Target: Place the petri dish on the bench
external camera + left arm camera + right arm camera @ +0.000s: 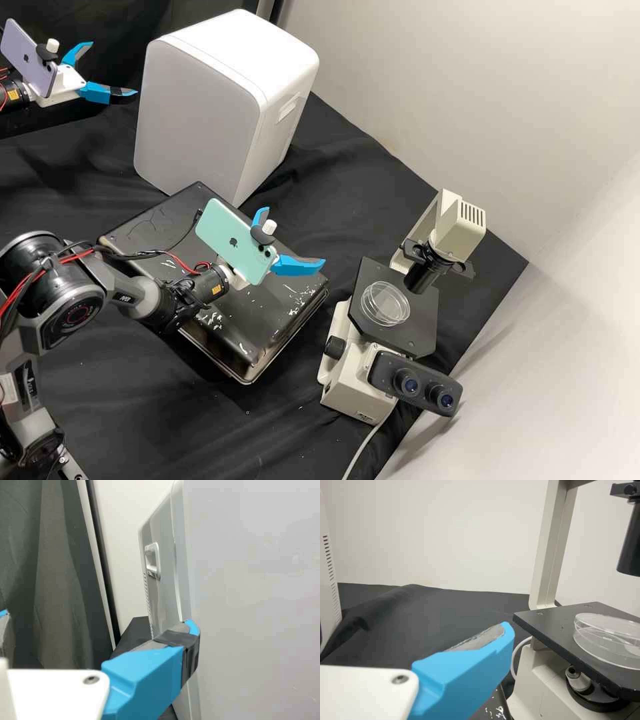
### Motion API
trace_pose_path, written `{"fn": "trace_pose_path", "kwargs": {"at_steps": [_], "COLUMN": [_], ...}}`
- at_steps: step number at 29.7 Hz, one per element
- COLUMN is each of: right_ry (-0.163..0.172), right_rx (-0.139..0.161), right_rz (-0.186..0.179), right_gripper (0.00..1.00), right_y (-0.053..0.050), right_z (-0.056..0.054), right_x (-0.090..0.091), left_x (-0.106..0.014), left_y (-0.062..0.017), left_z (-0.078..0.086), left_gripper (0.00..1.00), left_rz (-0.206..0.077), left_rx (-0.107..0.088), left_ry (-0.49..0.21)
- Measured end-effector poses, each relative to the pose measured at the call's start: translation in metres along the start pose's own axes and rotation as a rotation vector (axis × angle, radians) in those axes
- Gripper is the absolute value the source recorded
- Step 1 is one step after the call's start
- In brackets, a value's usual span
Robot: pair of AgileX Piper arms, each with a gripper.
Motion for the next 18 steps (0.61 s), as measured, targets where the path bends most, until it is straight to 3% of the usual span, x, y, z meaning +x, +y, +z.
{"fn": "trace_pose_path", "kwargs": {"at_steps": [18], "right_ry": [0.000], "right_rx": [0.000], "right_rz": [0.000], "right_gripper": [1.00], "right_y": [0.0000], "right_z": [0.0000], "right_x": [0.0000], "left_x": [-0.0005], "left_y": [-0.0014], "left_z": [0.0064], "left_gripper": [1.00], "left_rz": [-0.006], "left_rx": [0.005], "left_ry": [-0.027]}}
